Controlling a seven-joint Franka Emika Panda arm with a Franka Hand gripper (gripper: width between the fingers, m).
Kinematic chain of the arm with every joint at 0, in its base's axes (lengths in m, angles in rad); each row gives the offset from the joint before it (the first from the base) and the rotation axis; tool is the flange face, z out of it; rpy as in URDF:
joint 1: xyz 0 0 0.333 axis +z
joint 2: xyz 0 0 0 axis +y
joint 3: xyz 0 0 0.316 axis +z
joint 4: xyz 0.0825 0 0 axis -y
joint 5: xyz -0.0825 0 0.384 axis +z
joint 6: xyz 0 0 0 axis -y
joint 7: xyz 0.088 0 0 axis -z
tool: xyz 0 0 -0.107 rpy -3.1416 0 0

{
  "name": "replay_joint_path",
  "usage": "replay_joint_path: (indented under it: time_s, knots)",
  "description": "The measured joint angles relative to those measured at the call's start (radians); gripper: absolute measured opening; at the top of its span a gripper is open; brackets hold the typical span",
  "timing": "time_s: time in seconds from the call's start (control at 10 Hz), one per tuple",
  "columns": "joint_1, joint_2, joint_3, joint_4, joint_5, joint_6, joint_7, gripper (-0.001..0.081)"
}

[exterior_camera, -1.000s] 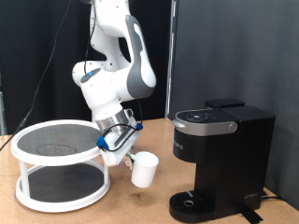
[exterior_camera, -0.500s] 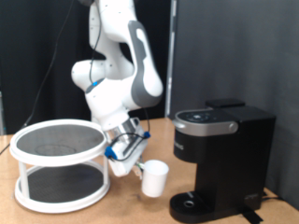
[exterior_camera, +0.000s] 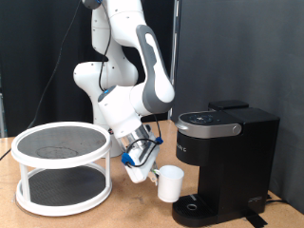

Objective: Make a cup of coffee with the keurig machine

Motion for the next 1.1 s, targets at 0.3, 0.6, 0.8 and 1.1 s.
replay_joint_path:
  time_s: [0.3, 0.6, 0.8, 1.1]
  knots:
    - [0.001, 0.018, 0.023, 0.014, 0.087, 0.004, -0.081, 0.0008]
    - [0.001, 0.029, 0.033, 0.029, 0.139, 0.005, -0.119, 0.0008]
    - [0.001, 0.044, 0.034, 0.042, 0.145, 0.006, -0.123, 0.0008]
    - [0.001, 0.064, 0.043, 0.059, 0.16, 0.01, -0.14, 0.0008]
